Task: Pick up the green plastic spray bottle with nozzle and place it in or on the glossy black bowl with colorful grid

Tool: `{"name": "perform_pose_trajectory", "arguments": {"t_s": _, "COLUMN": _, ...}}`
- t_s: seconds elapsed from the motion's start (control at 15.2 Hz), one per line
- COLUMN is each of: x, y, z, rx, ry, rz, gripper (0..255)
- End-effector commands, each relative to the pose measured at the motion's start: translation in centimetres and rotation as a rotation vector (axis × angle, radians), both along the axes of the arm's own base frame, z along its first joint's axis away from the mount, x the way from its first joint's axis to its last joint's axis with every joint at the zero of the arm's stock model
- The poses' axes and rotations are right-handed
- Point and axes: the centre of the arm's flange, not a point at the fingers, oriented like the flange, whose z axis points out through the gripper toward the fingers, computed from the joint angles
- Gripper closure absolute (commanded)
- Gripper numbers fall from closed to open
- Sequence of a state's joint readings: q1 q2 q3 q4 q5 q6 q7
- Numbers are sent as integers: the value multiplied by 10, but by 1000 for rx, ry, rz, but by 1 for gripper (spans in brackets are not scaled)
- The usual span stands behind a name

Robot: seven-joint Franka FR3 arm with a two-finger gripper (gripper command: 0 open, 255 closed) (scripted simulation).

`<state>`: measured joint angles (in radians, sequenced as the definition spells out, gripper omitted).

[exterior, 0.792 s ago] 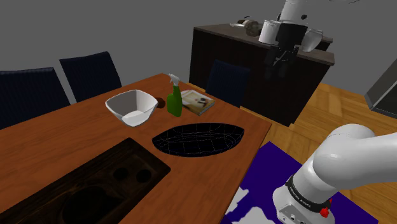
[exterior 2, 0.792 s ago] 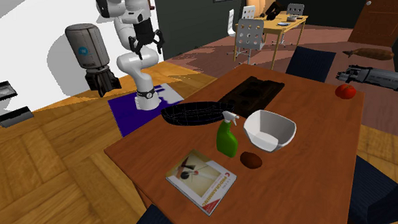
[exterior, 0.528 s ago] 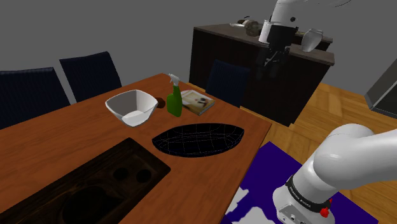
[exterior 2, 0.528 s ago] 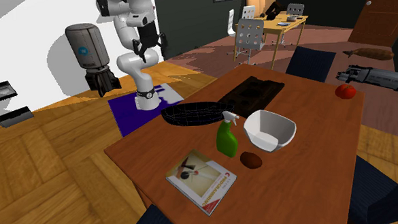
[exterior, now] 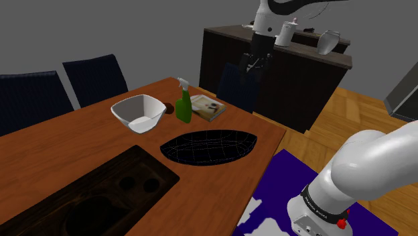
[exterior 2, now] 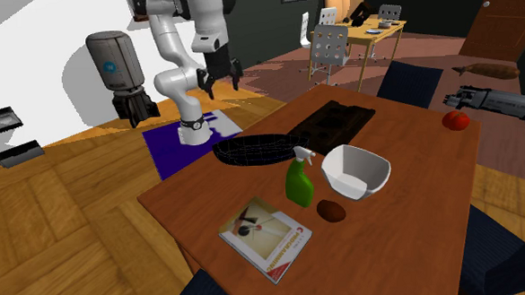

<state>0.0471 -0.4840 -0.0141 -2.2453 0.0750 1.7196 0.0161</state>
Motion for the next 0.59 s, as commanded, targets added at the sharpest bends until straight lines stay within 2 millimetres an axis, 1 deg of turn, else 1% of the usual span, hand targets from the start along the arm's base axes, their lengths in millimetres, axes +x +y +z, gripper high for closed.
{"name": "perform_pose_trajectory", "arguments": {"t_s": 0.0, "x": 23, "y": 7, "z": -10, "rx": -1, "ry": -12, "rz": 6, "gripper": 0}}
{"name": "perform_pose_trajectory", "arguments": {"t_s": 0.53, "x": 112, "y": 42, "z": -42, "rx": -8, "ry": -51, "rz": 30, "gripper": 0}}
